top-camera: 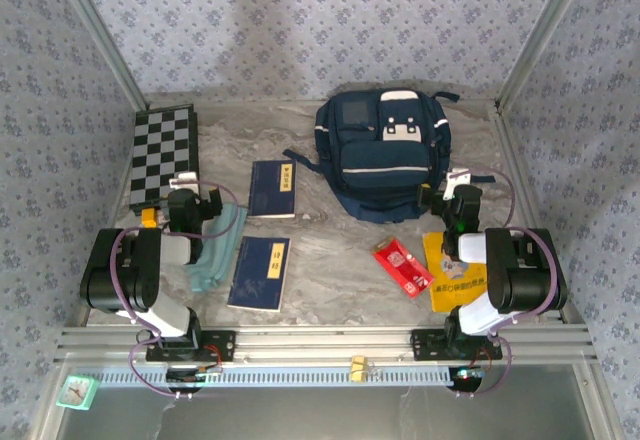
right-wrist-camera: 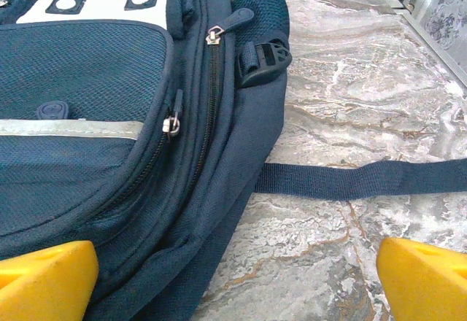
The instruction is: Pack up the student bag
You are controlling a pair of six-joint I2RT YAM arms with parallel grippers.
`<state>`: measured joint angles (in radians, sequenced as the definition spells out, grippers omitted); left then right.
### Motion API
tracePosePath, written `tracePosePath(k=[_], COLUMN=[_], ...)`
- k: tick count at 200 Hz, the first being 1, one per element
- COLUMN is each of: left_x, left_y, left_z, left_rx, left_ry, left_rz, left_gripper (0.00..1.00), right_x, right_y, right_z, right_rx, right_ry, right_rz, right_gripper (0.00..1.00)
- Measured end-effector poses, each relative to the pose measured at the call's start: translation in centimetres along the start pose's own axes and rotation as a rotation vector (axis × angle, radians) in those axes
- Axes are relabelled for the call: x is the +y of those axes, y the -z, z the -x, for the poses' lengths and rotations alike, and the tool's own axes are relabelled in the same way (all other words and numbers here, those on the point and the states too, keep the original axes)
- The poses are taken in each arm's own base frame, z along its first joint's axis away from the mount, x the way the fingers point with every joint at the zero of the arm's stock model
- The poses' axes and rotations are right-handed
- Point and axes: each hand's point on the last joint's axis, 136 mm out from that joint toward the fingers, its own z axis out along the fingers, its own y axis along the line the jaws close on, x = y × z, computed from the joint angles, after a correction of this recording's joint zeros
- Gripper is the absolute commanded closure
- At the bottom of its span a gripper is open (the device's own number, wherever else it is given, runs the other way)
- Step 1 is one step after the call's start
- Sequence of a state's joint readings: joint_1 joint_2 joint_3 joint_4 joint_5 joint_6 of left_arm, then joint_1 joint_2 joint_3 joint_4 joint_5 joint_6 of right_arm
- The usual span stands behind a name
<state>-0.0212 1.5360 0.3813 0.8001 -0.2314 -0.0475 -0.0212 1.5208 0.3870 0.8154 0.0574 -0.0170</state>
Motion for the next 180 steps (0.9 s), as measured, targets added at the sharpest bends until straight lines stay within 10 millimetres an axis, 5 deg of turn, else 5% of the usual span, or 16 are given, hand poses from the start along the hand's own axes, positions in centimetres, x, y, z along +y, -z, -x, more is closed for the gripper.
tracePosePath(k=[45, 113, 152, 180], left_x=[-0.5, -1.1, -1.2, -0.3], left_y=[1.5, 5.4, 6.8, 8.1], left_z=[2.6, 9.5, 11.8, 12.5], left_rx=[-0.034, -0.146, -0.089, -0.068], left_ry=[-0.006, 0.123, 0.331, 0.470], left_rz=[-0.035, -0.126, -0.176, -0.175], left_gripper=[0.00, 0.00, 0.00, 0.00], right_x=[0.1, -2.2, -5.8, -4.0], right_y=[1.6, 5.2, 5.9, 6.1], right_z=[1.8, 8.9, 6.2, 3.6], right_rx=[-0.032, -0.058, 0.111, 0.277], right_ry=[0.003, -0.224, -0.492, -0.571], right_rz=[-0.001, -0.075, -0.154, -0.106], right_gripper=[0.00, 0.00, 0.00, 0.00])
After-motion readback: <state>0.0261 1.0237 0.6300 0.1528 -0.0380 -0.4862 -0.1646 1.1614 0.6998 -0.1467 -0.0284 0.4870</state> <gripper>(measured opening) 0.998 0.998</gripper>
